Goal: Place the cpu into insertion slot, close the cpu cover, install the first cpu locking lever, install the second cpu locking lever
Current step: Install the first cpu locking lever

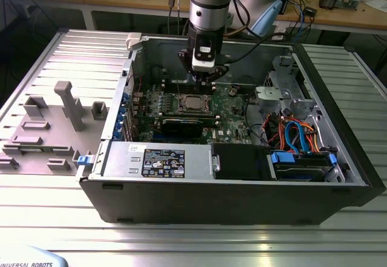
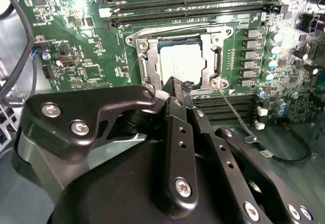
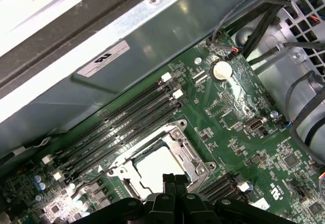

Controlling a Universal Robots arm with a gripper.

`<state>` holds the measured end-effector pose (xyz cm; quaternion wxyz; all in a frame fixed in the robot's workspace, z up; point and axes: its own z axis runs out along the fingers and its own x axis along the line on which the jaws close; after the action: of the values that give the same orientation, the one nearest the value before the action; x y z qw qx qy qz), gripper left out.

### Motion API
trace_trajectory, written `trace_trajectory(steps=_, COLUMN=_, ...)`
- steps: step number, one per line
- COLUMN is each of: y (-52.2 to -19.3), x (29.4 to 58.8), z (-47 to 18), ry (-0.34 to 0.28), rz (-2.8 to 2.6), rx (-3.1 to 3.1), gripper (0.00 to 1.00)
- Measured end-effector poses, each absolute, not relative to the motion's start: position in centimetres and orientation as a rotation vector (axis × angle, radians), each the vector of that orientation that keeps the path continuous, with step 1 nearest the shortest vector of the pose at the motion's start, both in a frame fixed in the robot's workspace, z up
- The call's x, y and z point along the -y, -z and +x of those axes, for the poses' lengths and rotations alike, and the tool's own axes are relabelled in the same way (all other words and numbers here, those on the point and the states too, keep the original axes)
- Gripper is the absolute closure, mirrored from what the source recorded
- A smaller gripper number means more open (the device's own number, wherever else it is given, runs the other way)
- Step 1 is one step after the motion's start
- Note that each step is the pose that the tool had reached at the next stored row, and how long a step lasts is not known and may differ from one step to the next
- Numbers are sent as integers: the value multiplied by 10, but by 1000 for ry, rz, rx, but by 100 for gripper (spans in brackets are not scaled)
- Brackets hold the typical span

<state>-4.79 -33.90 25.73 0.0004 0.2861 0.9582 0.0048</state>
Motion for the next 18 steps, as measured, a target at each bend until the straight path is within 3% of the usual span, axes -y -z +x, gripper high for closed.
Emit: trace_trajectory(steps=18, y=-257, x=339, z=-48, ry=-15, rz=682, rx=-3067, gripper=89)
